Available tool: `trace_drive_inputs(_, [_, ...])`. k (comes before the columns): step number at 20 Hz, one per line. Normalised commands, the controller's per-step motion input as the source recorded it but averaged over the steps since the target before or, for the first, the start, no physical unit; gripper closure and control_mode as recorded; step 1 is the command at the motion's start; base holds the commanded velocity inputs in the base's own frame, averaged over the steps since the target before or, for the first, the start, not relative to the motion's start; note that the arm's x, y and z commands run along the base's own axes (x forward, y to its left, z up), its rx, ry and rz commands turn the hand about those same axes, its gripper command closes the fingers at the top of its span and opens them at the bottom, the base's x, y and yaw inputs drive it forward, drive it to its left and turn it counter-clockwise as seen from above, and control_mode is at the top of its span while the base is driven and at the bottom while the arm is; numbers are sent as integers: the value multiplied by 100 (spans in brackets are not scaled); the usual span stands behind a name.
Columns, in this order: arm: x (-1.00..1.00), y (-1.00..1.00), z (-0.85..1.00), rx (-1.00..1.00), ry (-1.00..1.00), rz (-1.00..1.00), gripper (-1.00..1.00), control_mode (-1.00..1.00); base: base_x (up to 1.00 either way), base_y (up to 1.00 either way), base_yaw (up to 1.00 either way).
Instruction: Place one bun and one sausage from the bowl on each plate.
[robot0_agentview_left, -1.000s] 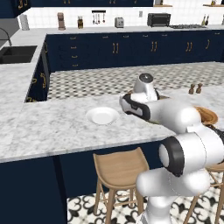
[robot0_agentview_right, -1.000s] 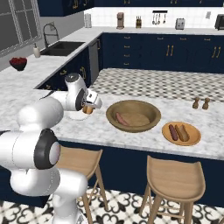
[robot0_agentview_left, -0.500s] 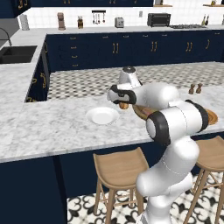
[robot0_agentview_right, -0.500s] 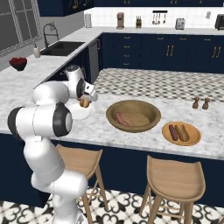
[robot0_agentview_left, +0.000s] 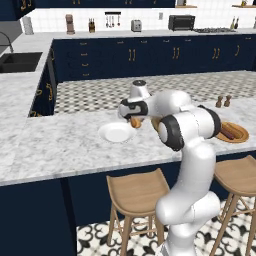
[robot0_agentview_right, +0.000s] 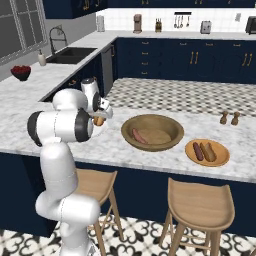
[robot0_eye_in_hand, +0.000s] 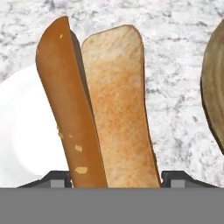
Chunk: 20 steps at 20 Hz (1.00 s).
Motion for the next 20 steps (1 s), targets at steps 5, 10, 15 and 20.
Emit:
trace_drive_inputs(5, [42, 18, -39, 0, 3, 0, 100, -100, 0, 0, 0])
trace_drive_inputs(10, [21, 4, -17, 0, 0, 0, 100, -100, 0, 0, 0])
trace_drive_inputs(15, [0, 23, -21, 0, 3, 0, 100, -100, 0, 0, 0])
trace_drive_inputs(20, [14, 7, -31, 0, 2, 0, 100, -100, 0, 0, 0])
